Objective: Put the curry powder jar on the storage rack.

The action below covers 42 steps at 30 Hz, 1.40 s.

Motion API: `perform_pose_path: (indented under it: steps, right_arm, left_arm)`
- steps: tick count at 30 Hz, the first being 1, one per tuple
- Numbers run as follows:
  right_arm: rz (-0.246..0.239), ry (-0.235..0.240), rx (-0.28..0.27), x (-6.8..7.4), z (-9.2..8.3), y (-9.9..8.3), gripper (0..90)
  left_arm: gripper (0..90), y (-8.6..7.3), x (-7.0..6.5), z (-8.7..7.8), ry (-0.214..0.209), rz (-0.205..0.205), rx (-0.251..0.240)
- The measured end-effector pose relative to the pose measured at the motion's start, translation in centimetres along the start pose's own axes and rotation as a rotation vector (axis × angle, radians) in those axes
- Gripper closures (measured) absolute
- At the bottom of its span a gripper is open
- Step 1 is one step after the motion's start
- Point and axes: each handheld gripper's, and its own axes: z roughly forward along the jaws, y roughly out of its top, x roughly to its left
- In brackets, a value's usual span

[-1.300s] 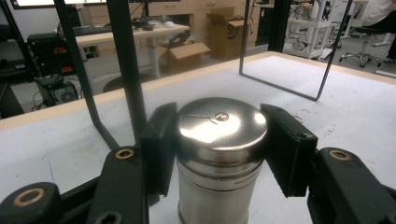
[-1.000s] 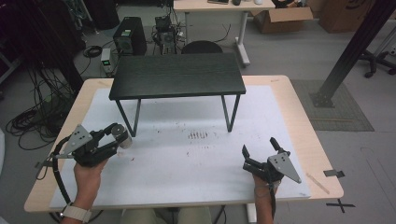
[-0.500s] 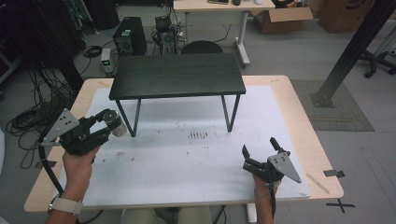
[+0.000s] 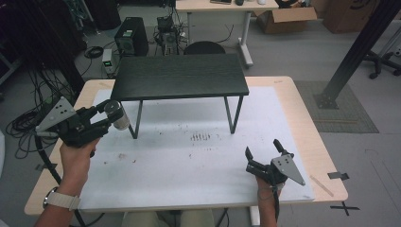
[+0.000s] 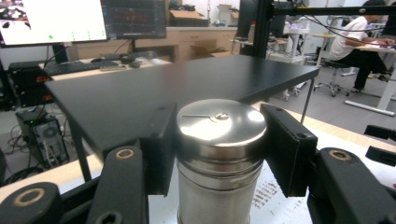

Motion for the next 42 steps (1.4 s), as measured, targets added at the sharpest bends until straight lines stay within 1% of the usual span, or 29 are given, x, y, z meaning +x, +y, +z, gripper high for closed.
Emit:
perform_pose_path:
  steps: [3,7,8,9,10,11,13,15,21,24,29,31,32,34,35,36,37,38,39,40,41,42]
  right_arm:
    - [-0.002,0.0,0.001,0.0,0.0,0.0,0.0]
    - [0.0,0.0,0.002,0.0,0.0,0.0,0.0]
    - [0.001,0.0,0.002,0.0,0.0,0.0,0.0]
    - [0.001,0.0,0.002,0.0,0.0,0.0,0.0]
    - [0.001,0.0,0.002,0.0,0.0,0.0,0.0]
    - [0.002,0.0,0.003,0.0,0.0,0.0,0.0]
    - [0.002,0.0,0.001,0.0,0.0,0.0,0.0]
    - [0.002,0.0,0.001,0.0,0.0,0.0,0.0]
    - [0.001,0.0,0.002,0.0,0.0,0.0,0.0]
    - [0.001,0.0,0.001,0.0,0.0,0.0,0.0]
    - [0.003,0.001,0.002,0.0,0.0,0.0,0.0]
    - [0.004,0.0,0.002,0.0,0.0,0.0,0.0]
    - [0.006,0.0,0.002,0.0,0.0,0.0,0.0]
    - [0.007,0.0,0.003,0.0,0.0,0.0,0.0]
    - [0.006,0.0,0.003,0.0,0.0,0.0,0.0]
    - [0.005,0.0,0.002,0.0,0.0,0.0,0.0]
    - [0.005,0.0,0.002,0.0,0.0,0.0,0.0]
    - [0.004,0.001,0.002,0.0,0.0,0.0,0.0]
    - [0.003,0.0,0.002,0.0,0.0,0.0,0.0]
    - [0.003,0.001,0.002,0.0,0.0,0.0,0.0]
    - [0.002,0.0,0.002,0.0,0.0,0.0,0.0]
    - [0.002,0.0,0.002,0.0,0.0,0.0,0.0]
  left_arm:
    - [49.1,0.5,0.0,0.3,-0.008,0.003,0.001]
    - [49.1,1.6,0.0,0.9,-0.025,0.002,-0.018]
    - [49.1,1.6,0.0,0.9,-0.025,0.002,-0.018]
    - [49.1,2.0,0.0,1.2,-0.034,0.002,-0.025]
    - [49.1,2.0,0.0,1.2,-0.034,0.002,-0.025]
    - [49.1,2.5,-0.1,1.6,-0.039,0.008,-0.027]
    - [49.1,2.7,-0.1,1.8,-0.041,0.011,-0.028]
    - [49.1,3.4,-0.2,2.3,-0.048,0.017,-0.031]
    - [49.1,4.1,-0.1,3.1,-0.064,0.0,-0.043]
    - [49.2,4.6,0.0,3.6,-0.066,0.001,-0.05]
    - [49.2,5.9,0.2,4.6,-0.071,0.017,-0.048]
    - [49.2,6.3,0.2,5.0,-0.074,0.017,-0.053]
    - [49.2,6.3,0.2,5.0,-0.074,0.017,-0.053]
    - [49.2,6.9,0.3,5.8,-0.079,0.025,-0.05]
    - [49.2,6.9,0.3,5.8,-0.079,0.025,-0.05]
    - [49.2,7.3,0.3,6.4,-0.084,0.031,-0.047]
    - [49.2,7.3,0.3,6.4,-0.084,0.031,-0.047]
    - [49.2,7.5,0.3,6.8,-0.087,0.034,-0.047]
    - [49.1,7.9,0.2,7.5,-0.095,0.043,-0.046]
    - [49.2,7.9,0.2,7.5,-0.095,0.043,-0.046]
    - [49.2,8.3,0.1,8.3,-0.099,0.052,-0.039]
    - [49.2,8.3,0.1,8.3,-0.099,0.052,-0.039]
